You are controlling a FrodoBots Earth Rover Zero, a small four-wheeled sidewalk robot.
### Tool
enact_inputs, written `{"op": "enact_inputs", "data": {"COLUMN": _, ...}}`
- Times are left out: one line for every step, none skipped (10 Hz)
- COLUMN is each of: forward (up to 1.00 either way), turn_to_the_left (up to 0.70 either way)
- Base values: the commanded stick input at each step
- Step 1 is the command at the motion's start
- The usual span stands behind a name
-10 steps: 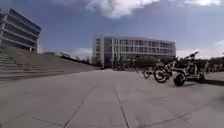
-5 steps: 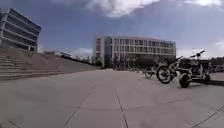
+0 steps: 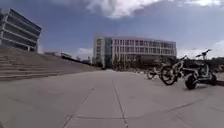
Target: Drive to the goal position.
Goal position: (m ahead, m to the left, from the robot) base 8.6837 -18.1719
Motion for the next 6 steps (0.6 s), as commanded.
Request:
{"op": "enact_inputs", "data": {"forward": 0.50, "turn_to_the_left": 0.01}}
{"op": "enact_inputs", "data": {"forward": 0.50, "turn_to_the_left": 0.01}}
{"op": "enact_inputs", "data": {"forward": 0.50, "turn_to_the_left": 0.01}}
{"op": "enact_inputs", "data": {"forward": 0.50, "turn_to_the_left": 0.01}}
{"op": "enact_inputs", "data": {"forward": 0.50, "turn_to_the_left": 0.01}}
{"op": "enact_inputs", "data": {"forward": 0.50, "turn_to_the_left": 0.01}}
